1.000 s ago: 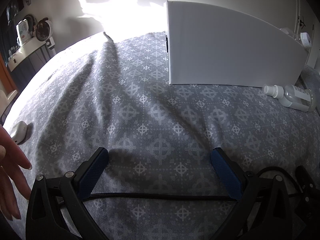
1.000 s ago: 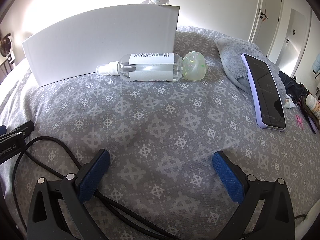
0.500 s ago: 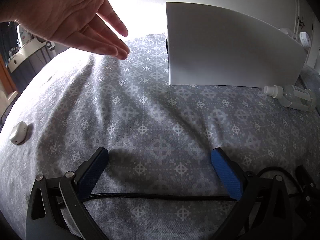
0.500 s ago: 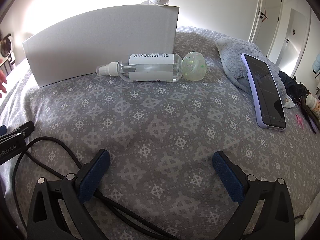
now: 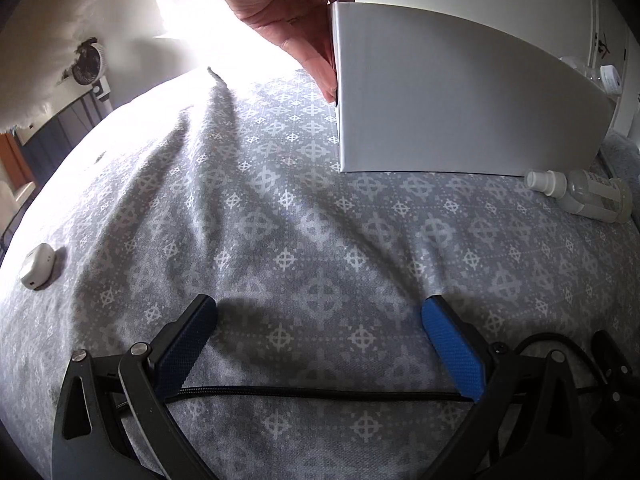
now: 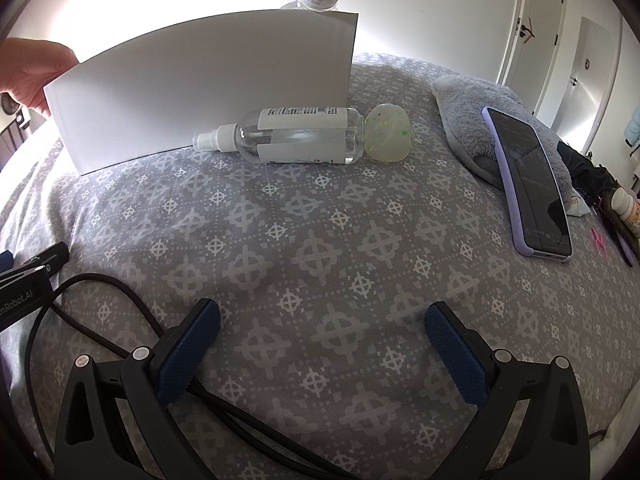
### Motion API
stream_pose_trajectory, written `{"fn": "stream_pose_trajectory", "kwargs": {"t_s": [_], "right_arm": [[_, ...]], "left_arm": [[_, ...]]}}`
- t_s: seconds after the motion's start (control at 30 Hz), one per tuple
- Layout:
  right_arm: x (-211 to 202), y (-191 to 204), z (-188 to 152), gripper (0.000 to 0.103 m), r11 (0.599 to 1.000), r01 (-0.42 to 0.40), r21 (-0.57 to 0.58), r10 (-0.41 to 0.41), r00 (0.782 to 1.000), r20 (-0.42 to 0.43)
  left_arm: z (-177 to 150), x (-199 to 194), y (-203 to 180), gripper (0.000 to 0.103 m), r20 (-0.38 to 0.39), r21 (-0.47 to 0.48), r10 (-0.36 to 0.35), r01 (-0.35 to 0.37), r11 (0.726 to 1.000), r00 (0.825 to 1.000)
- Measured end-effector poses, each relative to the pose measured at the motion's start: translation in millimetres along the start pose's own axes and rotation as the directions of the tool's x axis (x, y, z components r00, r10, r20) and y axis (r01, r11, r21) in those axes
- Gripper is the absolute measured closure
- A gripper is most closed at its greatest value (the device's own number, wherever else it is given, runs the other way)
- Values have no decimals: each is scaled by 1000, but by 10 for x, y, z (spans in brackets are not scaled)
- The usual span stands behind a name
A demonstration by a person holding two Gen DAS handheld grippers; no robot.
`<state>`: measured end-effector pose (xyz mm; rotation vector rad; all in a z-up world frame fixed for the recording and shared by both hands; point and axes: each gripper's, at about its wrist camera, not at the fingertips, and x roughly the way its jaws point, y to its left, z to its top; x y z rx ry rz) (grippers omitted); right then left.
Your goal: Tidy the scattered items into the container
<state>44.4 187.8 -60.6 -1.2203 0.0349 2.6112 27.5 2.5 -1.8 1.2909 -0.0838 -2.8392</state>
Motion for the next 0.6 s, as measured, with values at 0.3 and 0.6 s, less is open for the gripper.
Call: {"fn": "stream_pose_trajectory", "kwargs": {"t_s": [0.3, 0.6], "right_arm": [[-11, 9, -9, 0, 1000, 0, 0, 0, 1000, 1], [-13, 9, -12, 0, 1000, 0, 0, 0, 1000, 1]], "left_arm": [[-4, 0, 2, 0, 1, 0, 0, 0, 1000, 1000], [-2, -2, 3, 0, 1, -1, 0, 0, 1000, 1000]]}}
